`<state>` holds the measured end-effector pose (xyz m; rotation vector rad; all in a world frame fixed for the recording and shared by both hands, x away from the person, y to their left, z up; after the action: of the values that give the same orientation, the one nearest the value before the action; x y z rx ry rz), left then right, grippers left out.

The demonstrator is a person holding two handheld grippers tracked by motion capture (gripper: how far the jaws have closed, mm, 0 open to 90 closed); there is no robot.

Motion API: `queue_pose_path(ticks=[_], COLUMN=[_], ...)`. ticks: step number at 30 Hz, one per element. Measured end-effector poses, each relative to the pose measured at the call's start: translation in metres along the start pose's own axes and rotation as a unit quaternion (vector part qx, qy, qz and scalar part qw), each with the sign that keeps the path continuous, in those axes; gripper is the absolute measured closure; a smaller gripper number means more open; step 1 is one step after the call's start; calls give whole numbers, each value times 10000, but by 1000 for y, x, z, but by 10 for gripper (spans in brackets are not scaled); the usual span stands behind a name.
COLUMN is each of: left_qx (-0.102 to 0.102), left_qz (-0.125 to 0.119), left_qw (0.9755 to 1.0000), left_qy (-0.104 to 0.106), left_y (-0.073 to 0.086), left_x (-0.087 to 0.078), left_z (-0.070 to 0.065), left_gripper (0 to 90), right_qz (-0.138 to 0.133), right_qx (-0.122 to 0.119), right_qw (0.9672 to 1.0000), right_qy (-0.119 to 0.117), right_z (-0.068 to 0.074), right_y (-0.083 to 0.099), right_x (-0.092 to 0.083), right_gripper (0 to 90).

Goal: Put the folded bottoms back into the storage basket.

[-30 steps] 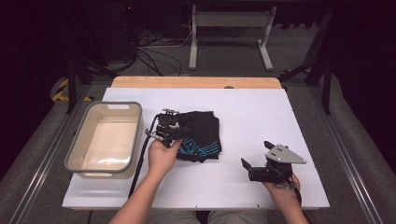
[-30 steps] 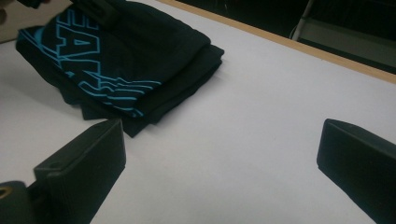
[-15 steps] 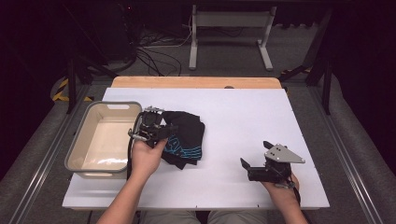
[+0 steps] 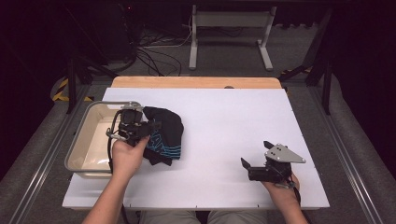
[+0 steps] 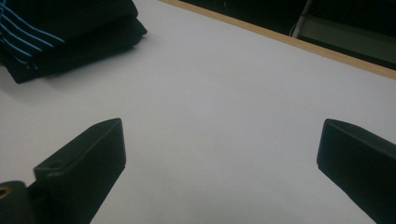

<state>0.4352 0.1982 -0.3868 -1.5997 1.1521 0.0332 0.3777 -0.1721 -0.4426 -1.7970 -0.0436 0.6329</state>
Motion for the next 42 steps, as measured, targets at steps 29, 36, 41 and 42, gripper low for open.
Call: queue_pose_path(ticks=[29,36,41,42], left_qx=[-260,-357,-455,-455], left_qz=[-681,-646,-665,-665], left_qw=[9963,9956,9941,9941], left_qy=[-464,-579,-719,-719], left_y=[3,11,18,18], left_x=[-106,-115,-126,-126], left_z=[48,63,76,76], left_gripper=[788,788,788,787], right_qz=[69,72,63,63], right_qx=[-34,-44,9,9], right_qw=[10000,10000,10000,10000], right_qy=[-16,-16,16,16], right_z=[5,7,3,3], right_y=[2,2,2,2], right_x=[4,5,4,4], right_gripper=[21,21,22,22])
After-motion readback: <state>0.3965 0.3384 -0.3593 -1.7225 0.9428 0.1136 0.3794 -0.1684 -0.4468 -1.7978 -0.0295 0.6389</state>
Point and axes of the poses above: each handheld gripper's, and its own axes: x roughly forward along the jaws, y roughly out of its underside, z roughly to its left, the point moved 6 cm from there along x, roughly forward along the jaws, and after that the axes turned 10 degrees about y, right-handed, at the moved point
